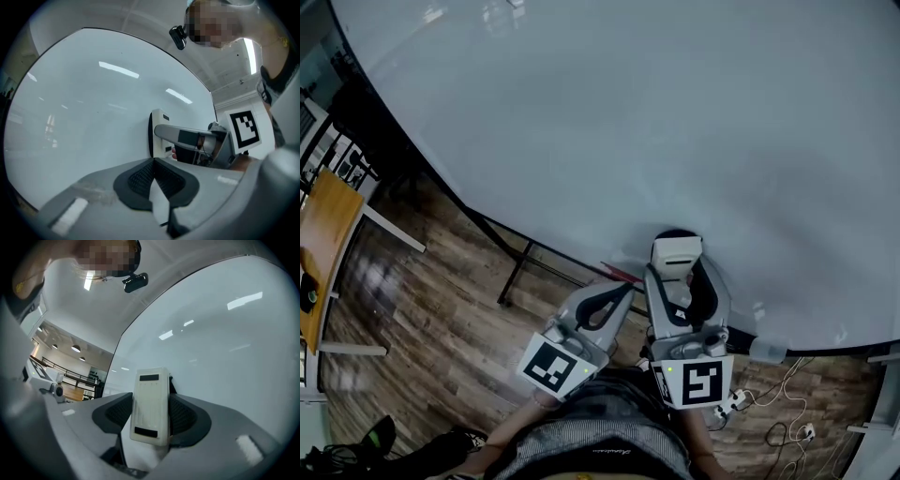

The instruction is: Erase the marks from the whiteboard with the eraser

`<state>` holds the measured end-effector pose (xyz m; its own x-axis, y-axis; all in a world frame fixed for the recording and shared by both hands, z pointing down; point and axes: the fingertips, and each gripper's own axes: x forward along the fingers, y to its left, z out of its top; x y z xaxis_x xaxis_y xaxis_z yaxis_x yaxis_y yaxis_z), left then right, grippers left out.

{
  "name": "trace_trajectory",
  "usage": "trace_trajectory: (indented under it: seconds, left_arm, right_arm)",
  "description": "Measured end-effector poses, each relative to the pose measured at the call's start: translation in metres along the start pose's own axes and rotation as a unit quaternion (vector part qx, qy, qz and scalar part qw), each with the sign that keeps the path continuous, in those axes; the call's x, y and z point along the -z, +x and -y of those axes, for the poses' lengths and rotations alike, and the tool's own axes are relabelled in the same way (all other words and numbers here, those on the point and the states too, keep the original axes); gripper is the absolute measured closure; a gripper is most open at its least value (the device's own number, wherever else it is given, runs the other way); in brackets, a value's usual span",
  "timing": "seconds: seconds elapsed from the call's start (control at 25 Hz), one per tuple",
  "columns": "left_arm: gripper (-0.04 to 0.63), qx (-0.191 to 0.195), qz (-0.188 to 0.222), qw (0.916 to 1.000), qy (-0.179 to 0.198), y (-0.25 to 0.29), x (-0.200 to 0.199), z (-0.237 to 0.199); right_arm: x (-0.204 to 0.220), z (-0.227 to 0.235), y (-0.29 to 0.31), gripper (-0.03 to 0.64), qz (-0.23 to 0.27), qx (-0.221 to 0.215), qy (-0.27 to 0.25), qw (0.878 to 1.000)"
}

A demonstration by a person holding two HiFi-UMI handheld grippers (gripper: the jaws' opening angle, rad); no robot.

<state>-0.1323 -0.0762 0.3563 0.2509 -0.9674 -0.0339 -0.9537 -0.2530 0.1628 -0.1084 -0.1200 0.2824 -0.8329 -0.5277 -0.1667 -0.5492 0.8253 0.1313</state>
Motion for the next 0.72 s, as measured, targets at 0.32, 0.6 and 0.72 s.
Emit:
trace_trajectory:
  seconds: [0.32, 0.6, 0.72]
  left_arm:
    - [0.592, -0.034, 0.001, 0.9994, -0.012, -0.043, -0.004, -0.041]
    - [0.592, -0.055, 0.006, 0.9984, -0.012, -0.086, -0.011, -0.071]
    - [0.592, -0.066, 0.015, 0.9977, -0.002, -0.096, -0.017, -0.082]
  right_arm:
    - [0.003, -0.033, 0.028, 0.370, 0.009, -0.003, -0.005, 1.000]
    - [0.003, -0.055, 0.046, 0.370, 0.013, 0.010, -0.004, 1.000]
    - [0.004, -0.064, 0.054, 0.368, 0.014, 0.006, 0.000, 1.000]
